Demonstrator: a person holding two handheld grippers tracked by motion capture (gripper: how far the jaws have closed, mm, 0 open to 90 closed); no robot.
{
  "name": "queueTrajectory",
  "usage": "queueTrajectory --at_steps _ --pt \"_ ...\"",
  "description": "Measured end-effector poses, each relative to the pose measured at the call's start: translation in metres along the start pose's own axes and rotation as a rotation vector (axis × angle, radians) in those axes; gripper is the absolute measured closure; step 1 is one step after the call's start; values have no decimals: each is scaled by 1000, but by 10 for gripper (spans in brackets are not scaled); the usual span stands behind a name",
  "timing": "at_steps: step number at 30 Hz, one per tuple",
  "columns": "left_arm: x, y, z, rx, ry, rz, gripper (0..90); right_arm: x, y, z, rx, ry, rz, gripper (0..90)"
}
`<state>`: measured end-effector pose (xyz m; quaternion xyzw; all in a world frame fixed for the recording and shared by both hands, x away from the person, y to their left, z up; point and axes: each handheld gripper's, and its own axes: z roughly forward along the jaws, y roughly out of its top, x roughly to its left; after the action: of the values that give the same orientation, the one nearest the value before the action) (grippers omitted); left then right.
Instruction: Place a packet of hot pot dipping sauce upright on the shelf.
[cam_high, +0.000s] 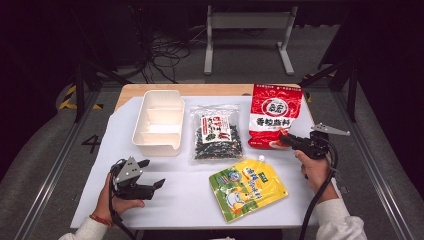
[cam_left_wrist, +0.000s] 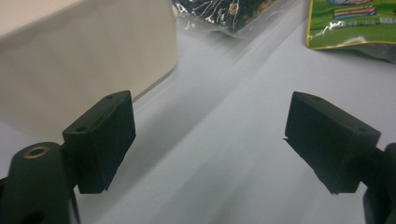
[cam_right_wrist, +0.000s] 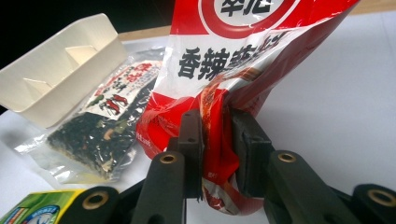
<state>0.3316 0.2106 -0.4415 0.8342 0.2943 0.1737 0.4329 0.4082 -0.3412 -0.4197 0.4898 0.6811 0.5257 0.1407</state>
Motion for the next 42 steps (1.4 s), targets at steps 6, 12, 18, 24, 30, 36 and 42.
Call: queueTrajectory --at_steps 6,12,18,24,30,36,42 --pt "-4 14 1 -25 -71 -22 206 20 1 -4 -6 58 -77 755" --pt "-10 30 3 -60 -134 -31 203 43 -2 -2 6 138 -140 756" --pt "-25 48 21 -43 -185 13 203 76 -9 4 26 228 -221 756" --pt "-37 65 42 -66 -250 11 190 111 -19 13 63 326 -303 756" --pt "-39 69 55 -83 -287 -31 186 130 -26 18 74 378 -366 756" --pt "-34 74 55 -151 -293 -79 270 141 -33 26 100 404 -411 756" --pt "-31 79 55 -206 -301 -83 486 144 -34 28 96 399 -420 755"
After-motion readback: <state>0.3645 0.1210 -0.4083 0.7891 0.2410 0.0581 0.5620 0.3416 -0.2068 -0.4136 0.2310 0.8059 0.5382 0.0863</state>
